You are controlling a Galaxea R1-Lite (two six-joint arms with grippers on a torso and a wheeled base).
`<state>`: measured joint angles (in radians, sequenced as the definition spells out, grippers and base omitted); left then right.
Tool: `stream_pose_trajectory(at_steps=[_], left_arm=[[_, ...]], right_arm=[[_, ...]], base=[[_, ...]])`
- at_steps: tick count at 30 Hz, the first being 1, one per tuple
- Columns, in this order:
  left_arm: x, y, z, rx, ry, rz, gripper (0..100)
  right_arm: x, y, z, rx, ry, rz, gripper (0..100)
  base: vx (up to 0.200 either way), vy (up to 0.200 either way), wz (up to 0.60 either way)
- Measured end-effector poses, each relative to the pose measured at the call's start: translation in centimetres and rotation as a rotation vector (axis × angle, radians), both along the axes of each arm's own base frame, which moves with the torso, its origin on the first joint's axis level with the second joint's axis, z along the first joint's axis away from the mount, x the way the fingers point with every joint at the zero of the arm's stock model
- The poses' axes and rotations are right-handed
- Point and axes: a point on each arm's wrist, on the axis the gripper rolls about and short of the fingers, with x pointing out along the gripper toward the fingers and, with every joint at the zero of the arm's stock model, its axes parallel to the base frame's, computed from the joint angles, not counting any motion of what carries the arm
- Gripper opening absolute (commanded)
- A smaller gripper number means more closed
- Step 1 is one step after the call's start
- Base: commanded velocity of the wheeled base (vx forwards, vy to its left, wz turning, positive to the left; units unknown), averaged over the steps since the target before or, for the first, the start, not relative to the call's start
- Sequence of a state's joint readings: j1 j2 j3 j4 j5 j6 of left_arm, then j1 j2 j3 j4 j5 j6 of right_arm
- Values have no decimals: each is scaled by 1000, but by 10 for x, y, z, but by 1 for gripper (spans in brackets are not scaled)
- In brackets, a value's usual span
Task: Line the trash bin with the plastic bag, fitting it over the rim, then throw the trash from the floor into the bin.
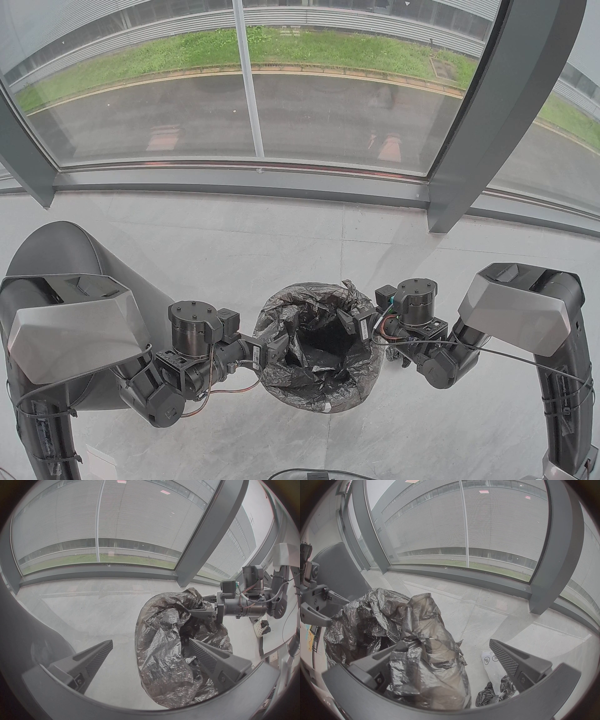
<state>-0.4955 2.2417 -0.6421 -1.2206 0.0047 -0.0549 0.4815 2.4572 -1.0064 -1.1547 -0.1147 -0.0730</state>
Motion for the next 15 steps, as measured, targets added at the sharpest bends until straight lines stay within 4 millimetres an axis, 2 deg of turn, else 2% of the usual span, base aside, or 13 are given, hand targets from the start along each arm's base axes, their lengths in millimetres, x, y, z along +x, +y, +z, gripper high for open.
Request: stream_pose_trajectory(at_steps=[15], left_arm=[[21, 3, -37, 34, 49, 35, 100]], right_arm=[[-1, -1, -4, -3, 8, -1, 100]], base=[[0, 0, 0]])
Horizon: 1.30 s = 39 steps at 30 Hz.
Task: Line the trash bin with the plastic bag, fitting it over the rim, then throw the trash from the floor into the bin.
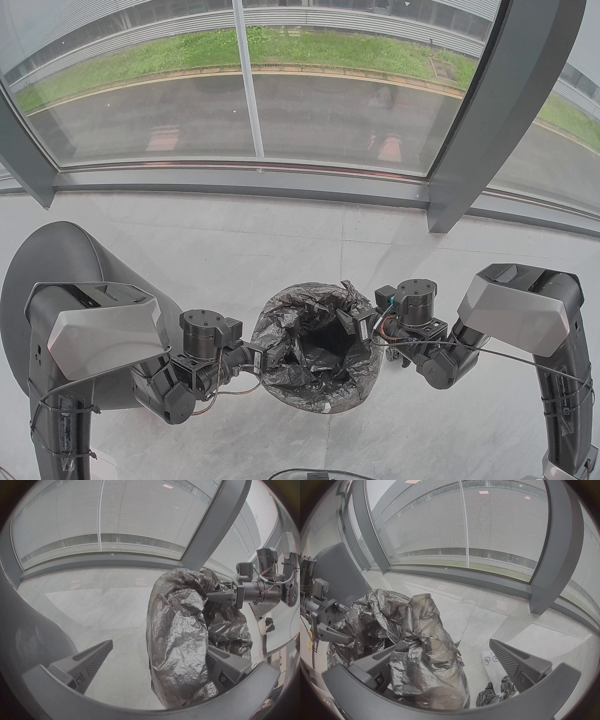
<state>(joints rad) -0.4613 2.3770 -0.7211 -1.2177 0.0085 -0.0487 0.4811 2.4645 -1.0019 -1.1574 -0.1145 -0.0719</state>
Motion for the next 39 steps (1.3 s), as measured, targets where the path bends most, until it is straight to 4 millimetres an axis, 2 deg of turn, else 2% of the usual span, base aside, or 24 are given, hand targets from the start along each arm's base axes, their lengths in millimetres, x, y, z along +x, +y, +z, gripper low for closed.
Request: stream_pose_trajectory(at_steps=[11, 19, 27, 33, 39], left_arm=[[2, -1, -20, 42, 25, -9, 100], [3, -2, -22, 41, 25, 6, 100], [-9, -1, -4, -40, 15, 26, 100], [-41, -11, 22, -129, -34, -24, 100], [-67, -26, 39, -186, -58, -96, 100]], right_arm=[[0, -1, -1, 0, 4, -2, 100], [-2, -1, -3, -1, 7, -4, 100], [-21, -2, -1, 2, 10, 14, 100], [-51, 1, 8, 16, -11, 59, 100], [-64, 2, 19, 27, -43, 52, 100]], base=[[0, 0, 0], [0, 0, 0], [0, 0, 0], [0, 0, 0], [0, 0, 0]])
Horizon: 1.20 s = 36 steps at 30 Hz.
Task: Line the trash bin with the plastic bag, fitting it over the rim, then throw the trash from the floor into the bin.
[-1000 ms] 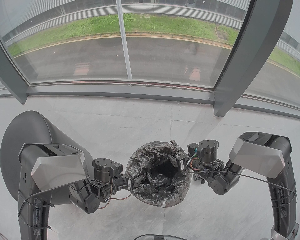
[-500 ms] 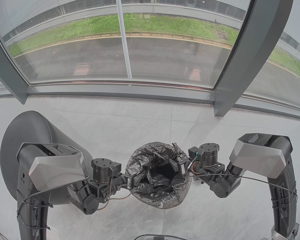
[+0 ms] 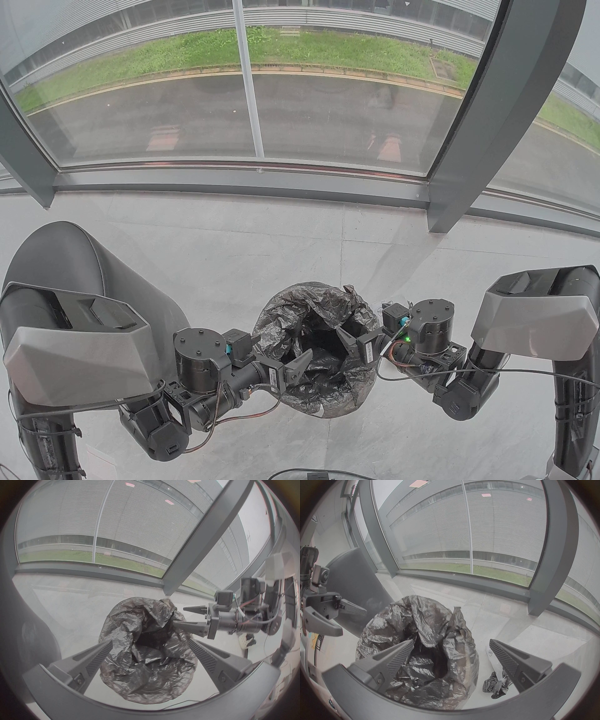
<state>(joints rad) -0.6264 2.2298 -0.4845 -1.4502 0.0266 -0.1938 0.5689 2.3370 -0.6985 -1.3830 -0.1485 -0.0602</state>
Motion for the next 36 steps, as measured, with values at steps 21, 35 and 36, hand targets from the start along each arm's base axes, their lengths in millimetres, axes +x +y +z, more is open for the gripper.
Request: stream_pose_trajectory(at_steps=[21, 35, 36], left_arm=[[46, -20, 26, -381, 242, -41, 100], [88, -17, -18, -260, 209, -3, 100], [89, -16, -23, -243, 205, -1, 100]], right_arm=[[5, -8, 12, 65, -24, -41, 100], [13, -20, 11, 80, -31, -71, 100], [14, -20, 11, 82, -30, -71, 100]], base=[[0, 0, 0], [0, 0, 0], [0, 0, 0]])
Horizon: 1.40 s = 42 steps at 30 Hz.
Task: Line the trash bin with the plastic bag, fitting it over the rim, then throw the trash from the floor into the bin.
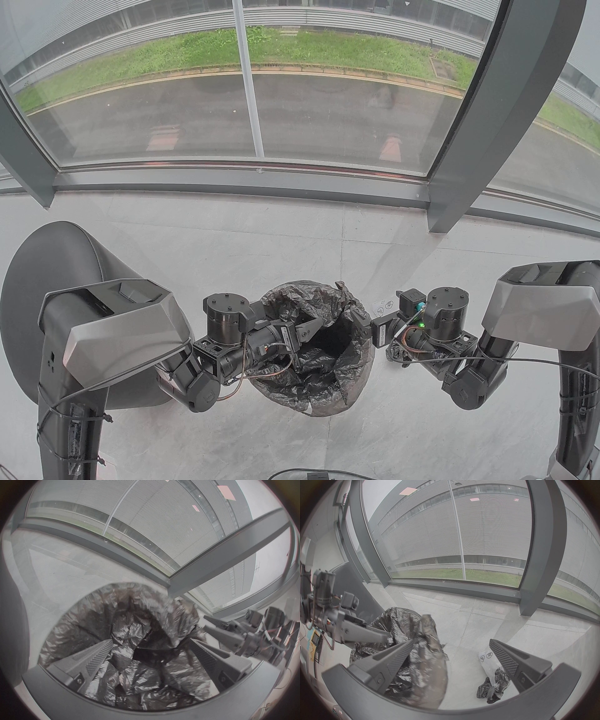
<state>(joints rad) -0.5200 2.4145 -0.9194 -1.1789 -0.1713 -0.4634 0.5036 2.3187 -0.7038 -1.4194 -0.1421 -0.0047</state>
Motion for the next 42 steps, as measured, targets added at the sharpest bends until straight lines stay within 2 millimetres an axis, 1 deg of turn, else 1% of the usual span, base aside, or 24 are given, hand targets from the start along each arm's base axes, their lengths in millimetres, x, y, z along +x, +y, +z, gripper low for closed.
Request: stream_pose_trajectory(at_steps=[3, 8, 12, 17, 19, 21, 26, 28, 32, 36, 40, 42], left_arm=[[3, 2, -11, 22, 7, 6, 100], [3, 2, -19, 31, 19, 6, 100], [1, 0, -19, 29, 20, 1, 100], [-7, -5, -11, 17, 8, 2, 100], [-14, -10, -4, 4, -3, 0, 100], [-25, -18, 6, -17, -23, -9, 100], [-52, -30, 33, -62, -71, -51, 100], [-63, -32, 45, -80, -87, -69, 100], [-81, -29, 69, -114, -114, -90, 100], [-93, -13, 94, -133, -152, -65, 100], [-92, 18, 112, -125, -186, 11, 100], [-89, 34, 118, -111, -192, 55, 100]], right_arm=[[0, -1, -1, 2, 4, -1, 100], [1, -1, -3, 1, 8, -5, 100], [1, -2, -3, 1, 9, -7, 100], [1, -2, -4, 0, 11, -7, 100], [1, -3, -4, 1, 12, -8, 100], [0, -3, -4, 0, 13, -11, 100], [-3, -5, -3, 16, 3, -20, 100], [-5, -7, -4, 19, 2, -24, 100], [-9, -16, -4, 20, 3, -41, 100], [-7, -32, -4, 23, 4, -88, 100], [3, -56, -4, 40, 8, -169, 100], [10, -69, -4, 45, 12, -212, 100]], base=[[0, 0, 0], [0, 0, 0], [0, 0, 0], [0, 0, 0], [0, 0, 0], [0, 0, 0], [0, 0, 0], [0, 0, 0], [0, 0, 0], [0, 0, 0], [0, 0, 0], [0, 0, 0]])
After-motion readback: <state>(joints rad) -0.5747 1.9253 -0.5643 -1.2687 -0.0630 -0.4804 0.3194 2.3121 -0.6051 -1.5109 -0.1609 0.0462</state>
